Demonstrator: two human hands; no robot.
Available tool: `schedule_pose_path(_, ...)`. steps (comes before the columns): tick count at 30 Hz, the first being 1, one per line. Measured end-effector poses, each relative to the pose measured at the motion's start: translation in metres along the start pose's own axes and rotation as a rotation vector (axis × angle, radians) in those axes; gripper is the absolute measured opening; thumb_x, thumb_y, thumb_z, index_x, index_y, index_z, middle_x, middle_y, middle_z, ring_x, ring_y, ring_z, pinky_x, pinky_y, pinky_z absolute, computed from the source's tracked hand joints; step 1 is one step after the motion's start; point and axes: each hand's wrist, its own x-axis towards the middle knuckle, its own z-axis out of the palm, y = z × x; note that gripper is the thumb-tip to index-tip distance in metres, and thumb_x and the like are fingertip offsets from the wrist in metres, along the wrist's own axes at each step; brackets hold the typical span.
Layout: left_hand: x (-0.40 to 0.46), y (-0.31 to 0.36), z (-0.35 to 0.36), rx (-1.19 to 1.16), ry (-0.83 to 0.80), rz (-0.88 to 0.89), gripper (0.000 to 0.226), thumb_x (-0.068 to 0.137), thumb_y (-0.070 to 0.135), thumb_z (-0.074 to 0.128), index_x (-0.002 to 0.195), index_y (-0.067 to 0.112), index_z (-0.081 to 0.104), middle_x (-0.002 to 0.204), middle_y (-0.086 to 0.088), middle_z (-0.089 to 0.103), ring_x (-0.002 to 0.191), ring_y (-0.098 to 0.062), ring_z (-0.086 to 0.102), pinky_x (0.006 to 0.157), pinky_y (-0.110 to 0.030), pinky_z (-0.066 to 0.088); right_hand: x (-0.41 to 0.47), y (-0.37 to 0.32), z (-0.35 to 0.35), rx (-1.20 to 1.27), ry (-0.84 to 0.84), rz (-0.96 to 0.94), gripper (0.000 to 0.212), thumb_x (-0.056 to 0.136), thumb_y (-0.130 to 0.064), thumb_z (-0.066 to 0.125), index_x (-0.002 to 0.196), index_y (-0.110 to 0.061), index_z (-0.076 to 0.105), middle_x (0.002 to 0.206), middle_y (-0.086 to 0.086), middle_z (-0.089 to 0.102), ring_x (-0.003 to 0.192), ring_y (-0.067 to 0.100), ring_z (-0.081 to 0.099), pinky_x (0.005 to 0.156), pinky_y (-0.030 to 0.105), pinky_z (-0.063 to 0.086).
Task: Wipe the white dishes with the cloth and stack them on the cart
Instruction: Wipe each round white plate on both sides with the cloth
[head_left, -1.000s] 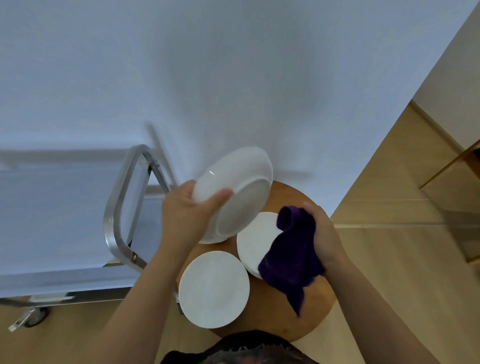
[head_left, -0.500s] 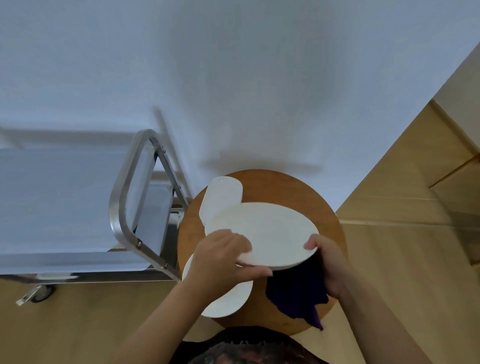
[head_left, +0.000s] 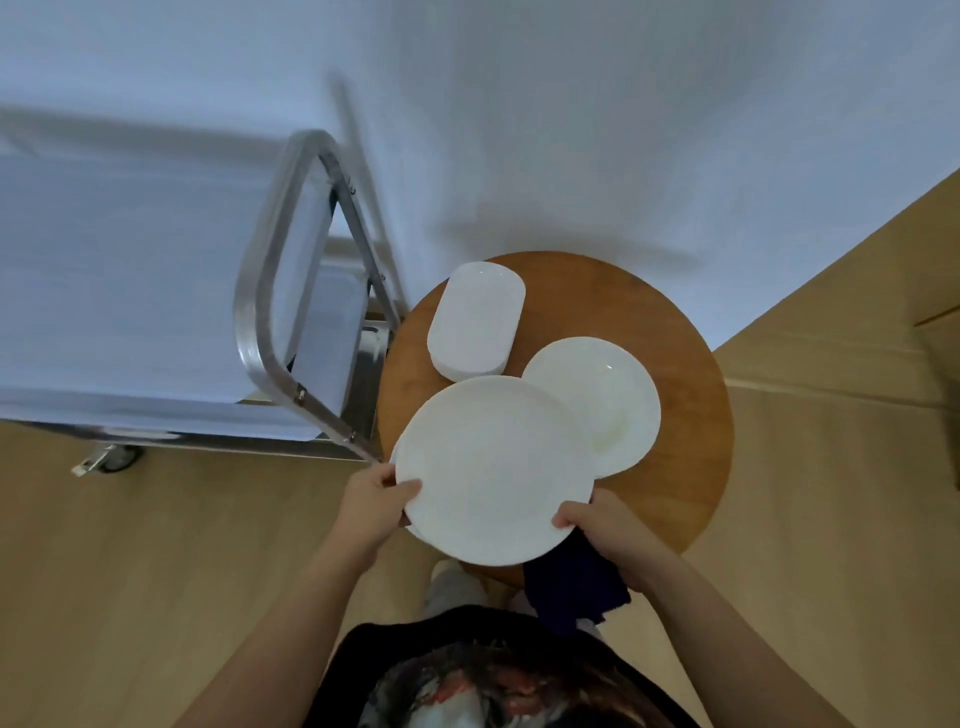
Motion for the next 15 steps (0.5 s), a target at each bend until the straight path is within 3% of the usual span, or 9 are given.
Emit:
schedule_pose_path(3,0.011,-0.021,-0.005,-0.015,0.074,-0.040,0.011,0.091,0.003,0.056,0.095,0.012,0.062,0.095,-0.006,0.067,0.086,-0.022,0.064,0.061,-0.027,0.053,0.023,0.011,0.012,-0.154,0.021,-0.006,0.020,0.083,-0.007,0.059,0.100,-0.015,0.063,0.097,-0.002,0.066,0.087,0.015,0.063,0.065,0.024,0.053)
schedule_pose_path(7,0.033,-0.041,-0.008,0.122,0.131,-0.058,0.007,0.090,0.005,0.058,0.090,0.011,0.062,0.098,-0.014,0.067,0.090,-0.030,0.064,0.077,-0.046,0.056,0.056,0.021,0.022,-0.380,0.071,0.022,0.018,0.083,-0.015,0.062,0.100,-0.010,0.064,0.097,0.003,0.065,0.092,0.022,0.061,0.086,0.042,0.052)
schedule_pose_path(10,0.048,-0.053,-0.011,0.390,0.133,-0.013,0.013,0.091,0.013,0.057,0.098,0.003,0.064,0.097,-0.016,0.068,0.091,-0.031,0.064,0.083,-0.049,0.054,0.076,0.026,0.027,-0.511,0.058,0.066,0.017,0.085,-0.022,0.061,0.096,-0.010,0.064,0.093,0.003,0.064,0.083,0.018,0.060,0.074,0.034,0.051)
schedule_pose_path(13,0.063,-0.064,-0.012,0.533,0.090,0.057,0.021,0.094,0.018,0.054,0.106,0.005,0.063,0.102,-0.013,0.067,0.093,-0.028,0.062,0.084,-0.045,0.053,0.091,0.030,0.029,-0.590,0.036,0.118,0.015,0.087,-0.028,0.061,0.081,-0.014,0.060,0.079,0.000,0.060,0.069,0.013,0.055,0.056,0.024,0.042)
schedule_pose_path(15,0.071,-0.069,-0.012,0.579,0.065,0.067,0.023,0.095,0.022,0.052,0.110,0.008,0.063,0.106,-0.010,0.067,0.094,-0.025,0.062,0.085,-0.041,0.053,0.101,0.033,0.030,-0.624,0.061,0.174,0.021,0.087,-0.030,0.060,0.074,-0.015,0.055,0.073,0.000,0.057,0.064,0.013,0.053,0.052,0.023,0.039)
